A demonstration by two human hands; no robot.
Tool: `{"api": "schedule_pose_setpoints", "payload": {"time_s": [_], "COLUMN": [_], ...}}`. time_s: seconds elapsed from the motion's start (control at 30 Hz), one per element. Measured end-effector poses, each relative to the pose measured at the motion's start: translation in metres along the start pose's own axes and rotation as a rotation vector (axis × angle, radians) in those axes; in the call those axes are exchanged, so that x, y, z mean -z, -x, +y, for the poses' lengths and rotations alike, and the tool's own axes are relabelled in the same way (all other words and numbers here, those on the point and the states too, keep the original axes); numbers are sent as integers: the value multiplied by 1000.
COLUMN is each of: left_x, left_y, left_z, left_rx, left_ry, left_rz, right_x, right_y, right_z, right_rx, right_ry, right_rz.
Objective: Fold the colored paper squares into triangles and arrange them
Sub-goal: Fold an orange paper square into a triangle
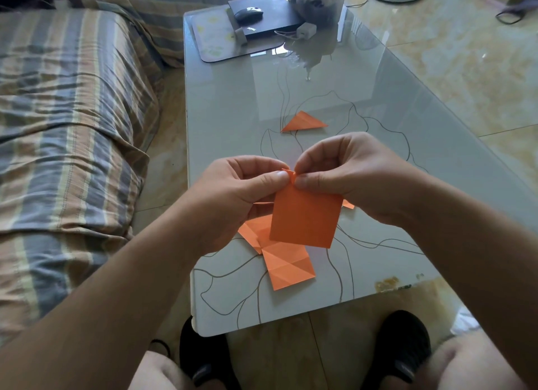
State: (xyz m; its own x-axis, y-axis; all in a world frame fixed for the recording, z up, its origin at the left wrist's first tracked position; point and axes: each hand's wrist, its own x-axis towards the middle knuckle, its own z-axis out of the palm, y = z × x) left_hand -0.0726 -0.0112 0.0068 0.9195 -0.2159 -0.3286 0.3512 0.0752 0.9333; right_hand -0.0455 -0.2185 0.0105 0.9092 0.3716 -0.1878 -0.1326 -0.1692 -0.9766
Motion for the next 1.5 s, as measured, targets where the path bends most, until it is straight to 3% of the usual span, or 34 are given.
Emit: {"api": "schedule_pose_setpoints", "payload": {"time_s": [0.47, 1.5], "left_x": [-7, -13], "left_y": [3, -1], "left_z": [-4, -8], "left_rx": [44, 73], "left_ry": [-50, -93], "left_rz": [50, 139], "right_x": [-5, 0], "right_y": [1, -1], "right_z": [0, 1], "right_rx": [25, -145], "right_ry": [57, 87], "right_rz": [28, -30]}}
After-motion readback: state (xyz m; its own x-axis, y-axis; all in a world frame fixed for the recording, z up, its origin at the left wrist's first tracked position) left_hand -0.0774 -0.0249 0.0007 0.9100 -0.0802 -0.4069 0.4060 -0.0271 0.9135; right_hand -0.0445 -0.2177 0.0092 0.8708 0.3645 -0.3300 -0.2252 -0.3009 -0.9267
